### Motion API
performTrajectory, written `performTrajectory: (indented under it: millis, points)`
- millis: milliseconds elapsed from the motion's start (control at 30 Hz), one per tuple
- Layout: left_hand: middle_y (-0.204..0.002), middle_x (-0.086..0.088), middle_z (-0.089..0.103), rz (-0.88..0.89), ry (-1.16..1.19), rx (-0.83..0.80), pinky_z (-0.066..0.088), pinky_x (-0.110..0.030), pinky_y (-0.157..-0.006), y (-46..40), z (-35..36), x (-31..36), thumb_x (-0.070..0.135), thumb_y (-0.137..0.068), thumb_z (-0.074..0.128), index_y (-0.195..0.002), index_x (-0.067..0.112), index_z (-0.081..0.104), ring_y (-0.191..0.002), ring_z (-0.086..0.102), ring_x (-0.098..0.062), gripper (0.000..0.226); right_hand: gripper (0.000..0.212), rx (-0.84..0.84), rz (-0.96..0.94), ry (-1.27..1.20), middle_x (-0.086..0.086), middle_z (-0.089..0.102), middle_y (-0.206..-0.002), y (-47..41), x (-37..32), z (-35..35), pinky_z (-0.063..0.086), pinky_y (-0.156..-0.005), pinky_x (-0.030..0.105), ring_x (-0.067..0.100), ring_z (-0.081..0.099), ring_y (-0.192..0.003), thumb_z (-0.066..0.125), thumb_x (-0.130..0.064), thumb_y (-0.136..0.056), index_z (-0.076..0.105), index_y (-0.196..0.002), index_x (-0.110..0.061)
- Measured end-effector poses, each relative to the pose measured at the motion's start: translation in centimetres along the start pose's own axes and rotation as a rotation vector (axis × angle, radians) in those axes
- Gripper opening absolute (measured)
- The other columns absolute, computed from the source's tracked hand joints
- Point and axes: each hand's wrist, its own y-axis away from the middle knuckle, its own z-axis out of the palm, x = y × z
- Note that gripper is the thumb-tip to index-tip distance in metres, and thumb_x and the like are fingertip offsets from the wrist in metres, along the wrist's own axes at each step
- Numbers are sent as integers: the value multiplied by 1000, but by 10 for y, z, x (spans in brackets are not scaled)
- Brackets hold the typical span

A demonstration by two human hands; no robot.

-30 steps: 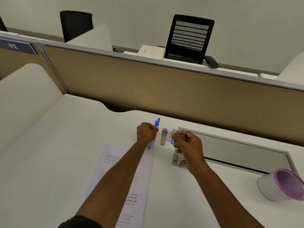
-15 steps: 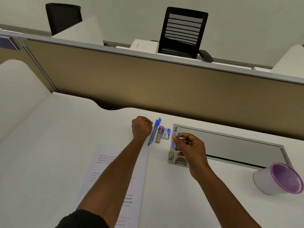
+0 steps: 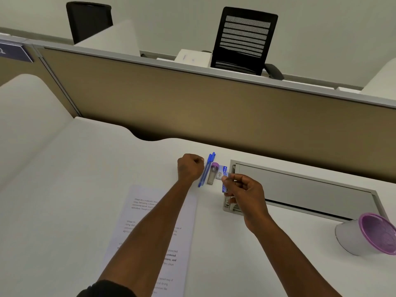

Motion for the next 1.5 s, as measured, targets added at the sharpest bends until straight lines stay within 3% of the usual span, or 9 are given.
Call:
performTrajectory:
  millis: [133, 233, 333, 467, 633, 767, 900, 1167, 1500]
  points:
    - [-105, -10, 75, -83, 358, 55, 59, -36, -87, 24, -18, 3, 23, -95, 62, -108, 10, 74, -92, 71, -22, 23, 33, 16, -17, 35, 0, 74, -78, -4, 1, 9, 53, -54, 17, 14, 72, -70, 80, -45, -72, 70, -98, -27]
    - [-99, -1, 77, 33, 557, -298, 60, -28, -70, 55, -35, 9, 36, -95, 60, -103, 22, 76, -87, 74, -19, 22, 39, 30, 2, 104, 1, 73, -80, -10, -2, 25, 49, -50, 14, 14, 71, -70, 79, -48, -72, 68, -99, -23]
    - [-116, 7, 72, 169, 624, -492, 58, -25, -77, 71, -54, 5, 28, -93, 64, -118, 31, 70, -103, 71, -15, 26, 43, 70, 42, 126, 1, 74, -87, -15, -9, 45, 53, -52, 22, 14, 71, -69, 77, -51, -74, 67, -104, -23]
    - [-137, 12, 58, 180, 423, -505, 54, -23, -86, 63, -75, -4, 17, -85, 75, -139, 30, 53, -116, 63, -12, 60, 36, 65, 28, 58, 3, 74, -87, -21, -13, 64, 55, -49, 21, 16, 72, -69, 75, -48, -77, 72, -97, -18]
    - [-128, 4, 63, 240, 210, -303, 57, -23, -85, 43, -82, -5, 16, -80, 80, -132, 24, 59, -94, 70, -13, 57, 20, 9, -30, 93, 1, 76, -82, -33, -11, 67, 62, -66, 30, 13, 73, -67, 68, -37, -88, 76, -94, -19]
    - [-130, -5, 53, 208, 7, -221, 49, -22, -83, 22, -74, -19, 16, -85, 75, -137, 21, 53, -100, 59, -14, 57, 12, 205, -145, 395, 2, 75, -93, -60, -13, 42, 54, -82, 27, 15, 70, -83, 67, -22, -87, 74, -96, -18]
    - [-134, -11, 55, 203, -201, -258, 44, -29, -100, 3, -60, -36, 20, -90, 69, -144, 12, 46, -118, 57, -24, 59, 38, 103, -100, 772, 9, 68, -117, -85, -5, 14, 50, -93, 32, 25, 64, -106, 68, -15, -82, 66, -120, -13]
    - [-139, -9, 41, 407, -539, -293, 45, -32, -101, -8, -37, -43, 27, -92, 64, -150, 13, 33, -128, 40, -24, 67, 35, -80, -111, 1007, 11, 67, -113, -97, 15, 12, 54, -86, 33, 25, 64, -103, 74, -21, -81, 66, -113, -9]
    - [-111, -13, 61, 325, -301, -232, 44, -22, -78, -4, -24, -34, 22, -82, 77, -119, 3, 60, -103, 62, -25, 44, 26, -75, -141, 1017, 12, 68, -101, -97, 10, 23, 45, -66, 26, 24, 65, -91, 76, -23, -80, 70, -100, -7]
